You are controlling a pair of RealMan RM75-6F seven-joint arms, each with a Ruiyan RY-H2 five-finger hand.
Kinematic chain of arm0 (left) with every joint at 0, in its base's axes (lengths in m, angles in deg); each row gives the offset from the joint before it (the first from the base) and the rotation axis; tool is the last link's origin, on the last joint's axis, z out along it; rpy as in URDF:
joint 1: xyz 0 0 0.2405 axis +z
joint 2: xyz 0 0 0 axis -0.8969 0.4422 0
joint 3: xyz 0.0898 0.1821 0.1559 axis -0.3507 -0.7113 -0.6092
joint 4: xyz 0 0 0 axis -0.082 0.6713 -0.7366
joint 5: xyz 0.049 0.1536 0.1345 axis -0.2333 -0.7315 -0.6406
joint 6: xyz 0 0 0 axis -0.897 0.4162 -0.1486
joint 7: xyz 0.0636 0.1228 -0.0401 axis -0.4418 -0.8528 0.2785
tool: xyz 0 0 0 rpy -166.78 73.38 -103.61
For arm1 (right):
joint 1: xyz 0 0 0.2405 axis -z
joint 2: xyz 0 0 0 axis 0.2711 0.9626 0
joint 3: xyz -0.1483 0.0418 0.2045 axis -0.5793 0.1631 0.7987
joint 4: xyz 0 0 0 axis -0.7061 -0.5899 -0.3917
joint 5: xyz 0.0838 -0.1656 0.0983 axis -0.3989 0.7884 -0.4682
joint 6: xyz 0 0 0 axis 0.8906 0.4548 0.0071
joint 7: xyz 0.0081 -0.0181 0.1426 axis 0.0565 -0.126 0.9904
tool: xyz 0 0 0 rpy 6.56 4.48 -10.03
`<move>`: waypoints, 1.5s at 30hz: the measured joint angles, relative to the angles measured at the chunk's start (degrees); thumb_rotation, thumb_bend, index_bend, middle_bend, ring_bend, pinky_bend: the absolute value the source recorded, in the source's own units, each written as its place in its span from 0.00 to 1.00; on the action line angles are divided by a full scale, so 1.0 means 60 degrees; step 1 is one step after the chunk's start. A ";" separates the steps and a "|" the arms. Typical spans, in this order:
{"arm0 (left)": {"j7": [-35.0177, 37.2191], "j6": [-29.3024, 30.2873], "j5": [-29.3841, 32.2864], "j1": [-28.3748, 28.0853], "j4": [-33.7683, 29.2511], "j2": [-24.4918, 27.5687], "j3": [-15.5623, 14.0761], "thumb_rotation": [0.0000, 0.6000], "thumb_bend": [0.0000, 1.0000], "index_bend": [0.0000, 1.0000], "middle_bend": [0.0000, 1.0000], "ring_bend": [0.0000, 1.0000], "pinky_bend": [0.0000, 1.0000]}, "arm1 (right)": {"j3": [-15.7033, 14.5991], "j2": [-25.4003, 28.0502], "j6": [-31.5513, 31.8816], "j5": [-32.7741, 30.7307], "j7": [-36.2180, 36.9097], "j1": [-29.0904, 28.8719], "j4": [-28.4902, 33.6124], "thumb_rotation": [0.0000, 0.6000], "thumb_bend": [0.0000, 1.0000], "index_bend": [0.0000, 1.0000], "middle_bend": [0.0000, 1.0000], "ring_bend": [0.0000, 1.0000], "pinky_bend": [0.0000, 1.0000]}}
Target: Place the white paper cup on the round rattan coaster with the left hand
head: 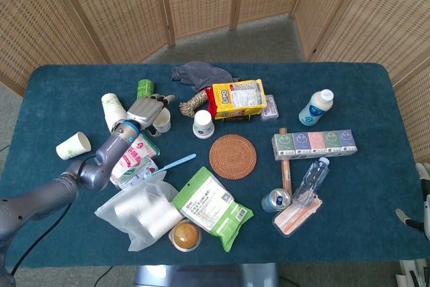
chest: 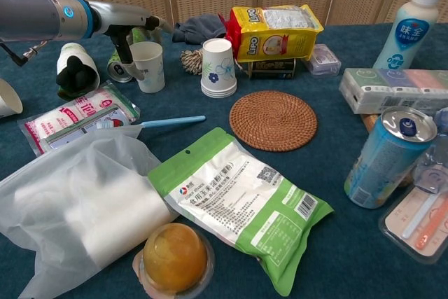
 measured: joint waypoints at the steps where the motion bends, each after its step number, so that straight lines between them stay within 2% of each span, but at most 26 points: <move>1: -0.0037 0.0064 0.0054 -0.0001 0.0005 -0.0020 -0.0013 1.00 0.23 0.14 0.35 0.32 0.41 | 0.0000 0.0001 0.0007 0.0001 0.0015 0.0007 -0.0007 1.00 0.00 0.00 0.00 0.00 0.02; 4: -0.0216 0.0278 0.0200 -0.0006 0.0039 -0.0092 -0.0054 1.00 0.23 0.21 0.45 0.37 0.44 | 0.0002 0.0008 0.0024 -0.0006 0.0063 0.0039 -0.0043 1.00 0.00 0.00 0.00 0.00 0.02; 9: -0.0486 0.0568 0.0369 -0.0024 0.0112 -0.0227 -0.0086 1.00 0.25 0.25 0.48 0.39 0.44 | -0.0005 -0.0005 0.0038 0.0004 0.0095 0.0067 -0.0062 1.00 0.00 0.00 0.00 0.00 0.02; 18: -0.0627 0.0754 0.0621 -0.0001 -0.0039 -0.0219 -0.0004 1.00 0.25 0.24 0.45 0.39 0.44 | -0.0005 -0.0027 -0.0028 -0.0012 0.0101 0.0064 -0.0082 1.00 0.00 0.00 0.00 0.00 0.02; 22: -0.0591 0.0908 0.0704 0.0068 -0.0731 0.0104 0.0094 1.00 0.25 0.24 0.46 0.39 0.44 | 0.0002 -0.0041 -0.0081 0.0008 0.0137 0.0029 -0.0075 1.00 0.00 0.00 0.00 0.00 0.02; 33: -0.0418 0.0726 0.1712 0.0008 -0.3846 0.1790 0.0344 1.00 0.27 0.25 0.46 0.39 0.44 | -0.0023 -0.0060 -0.0111 0.0138 0.0155 -0.0026 0.0072 1.00 0.00 0.00 0.00 0.00 0.02; 39: 0.0336 0.0038 0.1866 -0.0251 -0.4474 0.2108 0.0591 1.00 0.27 0.25 0.46 0.39 0.44 | 0.0001 -0.0053 -0.0077 0.0060 0.0254 0.0028 0.0024 1.00 0.00 0.00 0.00 0.00 0.02; 45: 0.0386 -0.0211 0.1919 -0.0930 -0.4174 0.1724 0.0519 1.00 0.27 0.25 0.46 0.39 0.44 | 0.0015 -0.0057 -0.0014 0.0013 0.0438 0.0108 -0.0093 1.00 0.00 0.00 0.00 0.00 0.02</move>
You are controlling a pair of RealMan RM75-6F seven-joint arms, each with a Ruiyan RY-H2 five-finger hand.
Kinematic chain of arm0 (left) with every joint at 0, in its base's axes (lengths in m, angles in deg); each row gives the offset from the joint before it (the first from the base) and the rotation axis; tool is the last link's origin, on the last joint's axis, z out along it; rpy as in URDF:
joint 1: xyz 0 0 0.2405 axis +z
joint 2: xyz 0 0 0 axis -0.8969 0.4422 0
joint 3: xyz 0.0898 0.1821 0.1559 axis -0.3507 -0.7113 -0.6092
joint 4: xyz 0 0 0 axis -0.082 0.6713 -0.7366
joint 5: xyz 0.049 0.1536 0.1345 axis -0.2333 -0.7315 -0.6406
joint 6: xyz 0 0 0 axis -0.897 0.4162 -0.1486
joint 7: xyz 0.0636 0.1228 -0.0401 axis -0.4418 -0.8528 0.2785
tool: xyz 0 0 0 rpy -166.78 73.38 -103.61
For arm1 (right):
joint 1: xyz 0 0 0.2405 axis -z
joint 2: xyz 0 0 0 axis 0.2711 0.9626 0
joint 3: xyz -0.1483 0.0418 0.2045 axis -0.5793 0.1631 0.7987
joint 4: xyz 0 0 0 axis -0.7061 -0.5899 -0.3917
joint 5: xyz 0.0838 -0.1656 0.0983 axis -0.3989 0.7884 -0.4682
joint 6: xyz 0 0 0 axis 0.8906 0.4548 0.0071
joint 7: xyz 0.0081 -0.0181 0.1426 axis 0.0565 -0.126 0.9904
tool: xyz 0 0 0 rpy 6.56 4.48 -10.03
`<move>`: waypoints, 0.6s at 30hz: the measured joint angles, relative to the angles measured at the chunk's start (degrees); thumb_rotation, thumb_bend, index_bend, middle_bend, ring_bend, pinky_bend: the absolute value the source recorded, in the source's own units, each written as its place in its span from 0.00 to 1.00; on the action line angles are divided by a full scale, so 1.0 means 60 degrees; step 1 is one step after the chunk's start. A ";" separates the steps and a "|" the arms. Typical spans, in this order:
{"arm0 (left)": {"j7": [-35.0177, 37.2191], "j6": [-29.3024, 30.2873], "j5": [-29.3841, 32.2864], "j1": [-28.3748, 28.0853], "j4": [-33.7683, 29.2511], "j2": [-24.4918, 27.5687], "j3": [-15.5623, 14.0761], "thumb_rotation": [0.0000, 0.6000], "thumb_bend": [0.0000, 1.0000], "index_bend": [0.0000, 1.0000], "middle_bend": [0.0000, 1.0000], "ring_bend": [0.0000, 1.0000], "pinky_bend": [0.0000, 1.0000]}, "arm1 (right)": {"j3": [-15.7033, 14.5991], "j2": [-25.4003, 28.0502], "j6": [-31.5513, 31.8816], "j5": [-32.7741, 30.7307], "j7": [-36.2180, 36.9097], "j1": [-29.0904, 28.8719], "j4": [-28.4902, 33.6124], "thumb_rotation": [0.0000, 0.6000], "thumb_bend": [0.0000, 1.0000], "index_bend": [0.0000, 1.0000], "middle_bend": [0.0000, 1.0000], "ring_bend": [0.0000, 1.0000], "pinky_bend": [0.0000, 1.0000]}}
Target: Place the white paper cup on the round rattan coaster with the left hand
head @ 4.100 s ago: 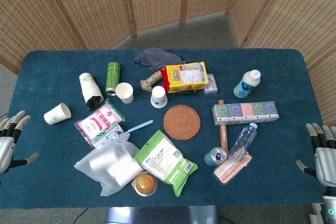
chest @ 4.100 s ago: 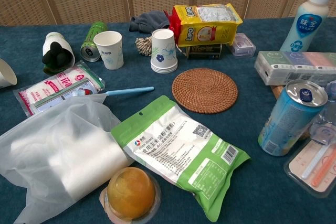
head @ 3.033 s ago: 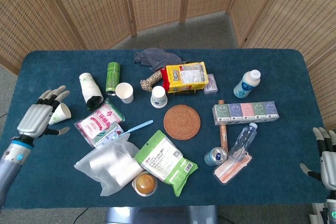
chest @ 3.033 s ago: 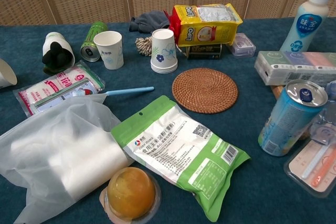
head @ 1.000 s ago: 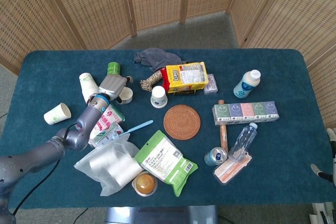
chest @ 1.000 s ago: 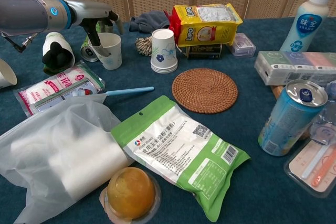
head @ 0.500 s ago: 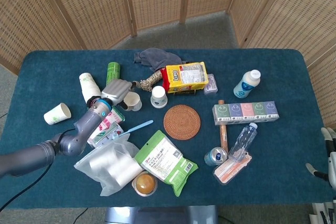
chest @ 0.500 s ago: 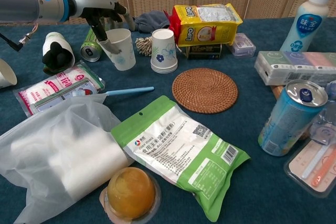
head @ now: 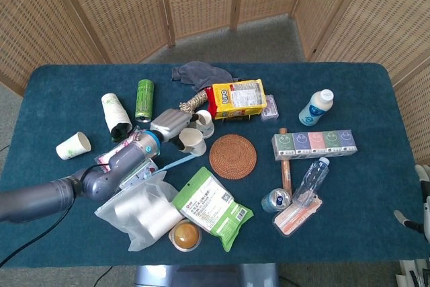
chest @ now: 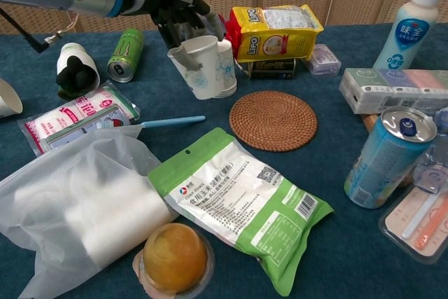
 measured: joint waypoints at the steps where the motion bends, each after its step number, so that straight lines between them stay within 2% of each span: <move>1: -0.0013 -0.0026 0.0045 -0.0125 0.0085 -0.0092 -0.0023 1.00 0.27 0.25 0.46 0.39 0.44 | 0.0003 -0.0001 0.0009 -0.0010 0.0018 0.0011 -0.0012 1.00 0.00 0.00 0.00 0.00 0.02; 11: -0.0565 -0.0192 0.1112 -0.1834 0.1467 -0.1424 -0.0585 1.00 0.28 0.25 0.45 0.37 0.43 | 0.0068 0.0031 0.0110 -0.0173 0.0371 0.0180 -0.0176 1.00 0.00 0.00 0.00 0.00 0.02; 18: -0.0914 -0.0108 0.1704 -0.2633 0.2100 -0.2161 -0.0928 1.00 0.28 0.25 0.44 0.37 0.43 | 0.0097 0.0117 0.0079 -0.0290 0.0581 0.0277 -0.0322 1.00 0.00 0.00 0.00 0.00 0.02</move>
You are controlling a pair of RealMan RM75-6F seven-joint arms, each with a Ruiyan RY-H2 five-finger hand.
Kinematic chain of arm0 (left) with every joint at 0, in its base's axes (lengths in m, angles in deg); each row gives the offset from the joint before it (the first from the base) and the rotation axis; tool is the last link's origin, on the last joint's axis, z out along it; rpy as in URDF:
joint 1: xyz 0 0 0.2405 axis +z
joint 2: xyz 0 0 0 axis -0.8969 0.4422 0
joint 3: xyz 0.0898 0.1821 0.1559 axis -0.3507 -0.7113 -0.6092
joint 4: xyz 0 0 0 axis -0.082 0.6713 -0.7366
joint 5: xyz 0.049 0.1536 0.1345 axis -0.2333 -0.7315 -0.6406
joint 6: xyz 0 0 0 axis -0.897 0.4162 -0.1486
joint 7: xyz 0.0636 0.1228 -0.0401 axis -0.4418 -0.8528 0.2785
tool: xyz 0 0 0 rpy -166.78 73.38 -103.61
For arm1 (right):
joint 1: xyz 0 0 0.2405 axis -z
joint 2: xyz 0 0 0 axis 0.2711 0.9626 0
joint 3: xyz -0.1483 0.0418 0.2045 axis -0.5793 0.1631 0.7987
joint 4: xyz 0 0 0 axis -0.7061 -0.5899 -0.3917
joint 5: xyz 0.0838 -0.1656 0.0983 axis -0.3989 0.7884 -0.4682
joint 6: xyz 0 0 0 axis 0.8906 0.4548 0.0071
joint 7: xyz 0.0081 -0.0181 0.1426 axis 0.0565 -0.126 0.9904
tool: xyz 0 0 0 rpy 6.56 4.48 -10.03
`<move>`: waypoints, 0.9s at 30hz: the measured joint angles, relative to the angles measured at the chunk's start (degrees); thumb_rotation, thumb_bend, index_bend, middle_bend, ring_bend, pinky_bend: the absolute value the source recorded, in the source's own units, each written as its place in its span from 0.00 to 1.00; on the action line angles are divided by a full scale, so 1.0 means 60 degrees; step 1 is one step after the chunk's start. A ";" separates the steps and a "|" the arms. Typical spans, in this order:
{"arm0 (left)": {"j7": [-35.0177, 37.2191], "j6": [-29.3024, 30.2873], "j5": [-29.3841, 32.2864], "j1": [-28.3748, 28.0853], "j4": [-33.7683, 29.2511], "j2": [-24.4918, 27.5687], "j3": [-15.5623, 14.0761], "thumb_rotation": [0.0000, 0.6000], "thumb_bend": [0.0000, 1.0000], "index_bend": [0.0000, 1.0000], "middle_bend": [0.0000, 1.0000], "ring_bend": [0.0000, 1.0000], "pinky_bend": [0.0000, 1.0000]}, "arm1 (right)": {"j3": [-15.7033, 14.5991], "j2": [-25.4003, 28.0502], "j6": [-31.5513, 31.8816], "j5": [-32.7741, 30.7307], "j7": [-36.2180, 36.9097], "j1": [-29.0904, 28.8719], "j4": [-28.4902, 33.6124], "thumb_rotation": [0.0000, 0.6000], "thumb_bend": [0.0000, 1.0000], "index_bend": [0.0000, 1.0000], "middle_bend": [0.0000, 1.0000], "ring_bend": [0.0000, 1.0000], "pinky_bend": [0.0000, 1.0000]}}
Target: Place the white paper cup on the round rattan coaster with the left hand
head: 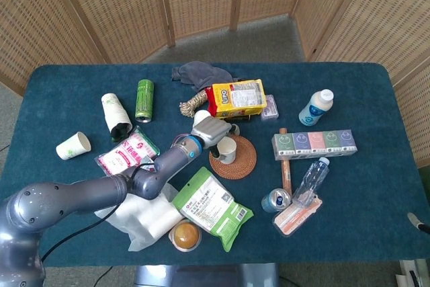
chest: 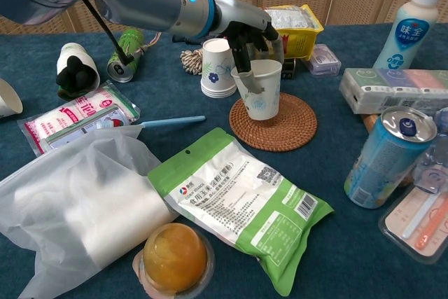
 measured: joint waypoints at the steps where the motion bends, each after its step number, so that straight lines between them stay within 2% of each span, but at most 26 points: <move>1: -0.0046 0.0025 0.0066 -0.0075 0.0063 -0.0067 -0.0045 1.00 0.28 0.25 0.44 0.37 0.43 | -0.0004 0.0008 -0.0019 -0.0006 0.0025 0.0008 -0.0021 1.00 0.00 0.00 0.00 0.00 0.02; 6: -0.0283 0.0260 0.0307 -0.0344 0.0264 -0.0315 -0.0251 1.00 0.28 0.24 0.43 0.37 0.43 | 0.0008 0.0013 -0.0030 -0.0034 0.0174 0.0049 -0.0109 1.00 0.00 0.00 0.00 0.00 0.02; 10: -0.0291 0.0419 0.0356 -0.0402 0.0397 -0.0486 -0.0238 1.00 0.28 0.23 0.42 0.35 0.43 | 0.0031 0.0004 -0.0035 -0.0042 0.0254 0.0065 -0.0157 1.00 0.00 0.00 0.00 0.00 0.02; 15: -0.0328 0.0340 0.0358 -0.0482 0.0434 -0.0568 -0.0247 1.00 0.28 0.21 0.36 0.28 0.43 | 0.0041 0.0009 -0.0024 -0.0011 0.0268 0.0072 -0.0153 1.00 0.00 0.00 0.00 0.00 0.02; 20: -0.0349 0.0322 0.0488 -0.0538 0.0372 -0.0561 -0.0295 1.00 0.27 0.14 0.19 0.13 0.37 | 0.0038 0.0030 0.0020 0.0042 0.0253 0.0086 -0.0108 1.00 0.00 0.00 0.00 0.00 0.02; 22: -0.0373 0.0291 0.0549 -0.0568 0.0325 -0.0513 -0.0341 1.00 0.27 0.10 0.09 0.04 0.33 | 0.0042 0.0057 0.0048 0.0059 0.0246 0.0097 -0.0076 1.00 0.00 0.00 0.00 0.00 0.02; 24: -0.0403 0.0244 0.0640 -0.0602 0.0248 -0.0444 -0.0403 1.00 0.27 0.06 0.01 0.00 0.29 | 0.0054 0.0083 0.0075 0.0066 0.0255 0.0109 -0.0039 1.00 0.00 0.00 0.00 0.00 0.02; 27: -0.0350 0.0073 0.0852 -0.0645 0.0074 -0.0282 -0.0441 1.00 0.27 0.00 0.00 0.00 0.24 | 0.0064 0.0118 0.0131 0.0090 0.0265 0.0131 0.0020 1.00 0.00 0.00 0.00 0.00 0.02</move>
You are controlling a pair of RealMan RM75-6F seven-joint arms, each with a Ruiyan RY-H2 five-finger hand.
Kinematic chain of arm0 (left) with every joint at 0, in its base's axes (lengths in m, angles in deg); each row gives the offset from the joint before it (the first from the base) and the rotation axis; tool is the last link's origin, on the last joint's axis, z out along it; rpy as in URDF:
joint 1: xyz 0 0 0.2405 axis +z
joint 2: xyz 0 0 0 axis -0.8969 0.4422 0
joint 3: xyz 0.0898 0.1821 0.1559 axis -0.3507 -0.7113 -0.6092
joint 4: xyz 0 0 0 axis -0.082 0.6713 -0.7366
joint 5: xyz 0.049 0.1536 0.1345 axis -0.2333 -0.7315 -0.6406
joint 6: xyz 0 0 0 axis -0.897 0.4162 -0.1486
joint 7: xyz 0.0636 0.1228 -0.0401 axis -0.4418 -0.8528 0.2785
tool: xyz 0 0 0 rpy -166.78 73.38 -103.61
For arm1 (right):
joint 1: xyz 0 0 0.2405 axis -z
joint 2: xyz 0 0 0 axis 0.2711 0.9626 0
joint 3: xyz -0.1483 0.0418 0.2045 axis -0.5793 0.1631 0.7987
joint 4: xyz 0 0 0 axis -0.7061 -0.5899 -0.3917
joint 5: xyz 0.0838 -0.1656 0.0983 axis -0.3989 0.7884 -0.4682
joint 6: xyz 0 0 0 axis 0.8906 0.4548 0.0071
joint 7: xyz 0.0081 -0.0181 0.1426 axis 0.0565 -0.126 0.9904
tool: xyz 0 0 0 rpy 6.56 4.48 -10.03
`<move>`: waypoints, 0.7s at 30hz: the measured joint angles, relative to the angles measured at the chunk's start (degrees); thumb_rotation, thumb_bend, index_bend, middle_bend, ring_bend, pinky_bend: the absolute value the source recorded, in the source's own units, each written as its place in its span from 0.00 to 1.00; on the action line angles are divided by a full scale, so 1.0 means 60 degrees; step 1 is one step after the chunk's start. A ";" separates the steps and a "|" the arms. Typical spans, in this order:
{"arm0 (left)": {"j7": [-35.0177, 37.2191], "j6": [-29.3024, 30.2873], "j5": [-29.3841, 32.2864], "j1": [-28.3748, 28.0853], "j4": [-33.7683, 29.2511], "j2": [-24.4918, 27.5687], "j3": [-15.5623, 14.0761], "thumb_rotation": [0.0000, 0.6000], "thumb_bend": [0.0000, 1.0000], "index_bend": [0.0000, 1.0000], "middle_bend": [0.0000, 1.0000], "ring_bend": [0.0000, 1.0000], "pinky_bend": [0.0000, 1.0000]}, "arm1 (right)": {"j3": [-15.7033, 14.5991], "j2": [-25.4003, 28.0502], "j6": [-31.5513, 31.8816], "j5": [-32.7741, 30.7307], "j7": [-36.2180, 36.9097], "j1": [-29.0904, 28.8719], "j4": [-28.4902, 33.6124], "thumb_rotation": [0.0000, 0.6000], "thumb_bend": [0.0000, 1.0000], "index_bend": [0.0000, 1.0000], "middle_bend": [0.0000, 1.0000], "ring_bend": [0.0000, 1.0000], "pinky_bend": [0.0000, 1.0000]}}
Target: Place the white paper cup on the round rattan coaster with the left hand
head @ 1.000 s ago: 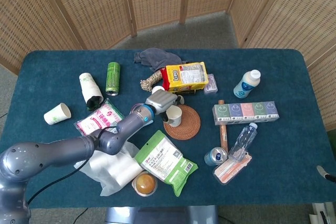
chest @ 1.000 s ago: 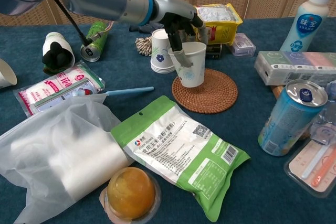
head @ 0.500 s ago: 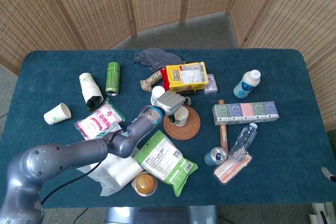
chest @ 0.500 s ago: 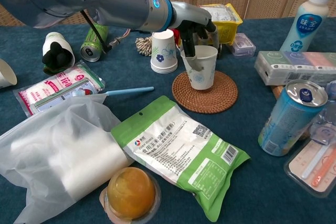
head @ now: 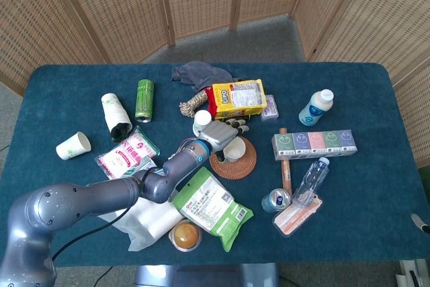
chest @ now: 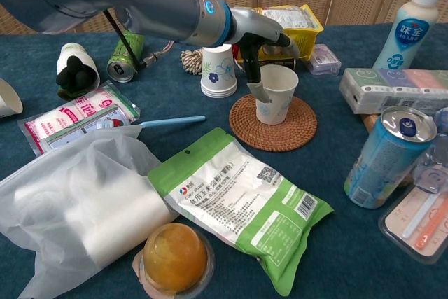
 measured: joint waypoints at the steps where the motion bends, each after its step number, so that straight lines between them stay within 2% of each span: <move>1: 0.0016 -0.0024 0.0041 -0.0014 -0.0073 0.0061 -0.0013 1.00 0.27 0.00 0.00 0.00 0.23 | 0.0000 0.0017 0.0009 0.0011 0.0003 0.0005 0.0022 1.00 0.00 0.00 0.00 0.00 0.02; 6: 0.0183 0.0139 -0.0075 0.0045 -0.0669 0.0440 0.0041 1.00 0.26 0.00 0.00 0.00 0.19 | -0.0028 0.0116 0.0022 0.0132 -0.0093 -0.0008 0.0153 1.00 0.00 0.00 0.00 0.00 0.02; 10: 0.0429 0.0504 -0.0606 0.0336 -0.1365 0.0905 0.0214 1.00 0.26 0.00 0.00 0.00 0.17 | -0.0046 0.0141 0.0045 0.0230 -0.0218 -0.0042 0.0282 1.00 0.00 0.00 0.00 0.00 0.02; 16: 0.0858 0.1071 -0.2044 0.1083 -0.2256 0.1745 0.0425 1.00 0.26 0.00 0.00 0.00 0.14 | -0.0069 0.0132 0.0051 0.0318 -0.0414 -0.0094 0.0444 1.00 0.00 0.00 0.00 0.00 0.02; 21: 0.1118 0.1988 -0.3411 0.2143 -0.3065 0.2657 0.0309 1.00 0.26 0.00 0.00 0.00 0.09 | -0.0092 0.0102 -0.0036 0.0388 -0.0649 -0.0198 0.0557 1.00 0.00 0.00 0.00 0.00 0.02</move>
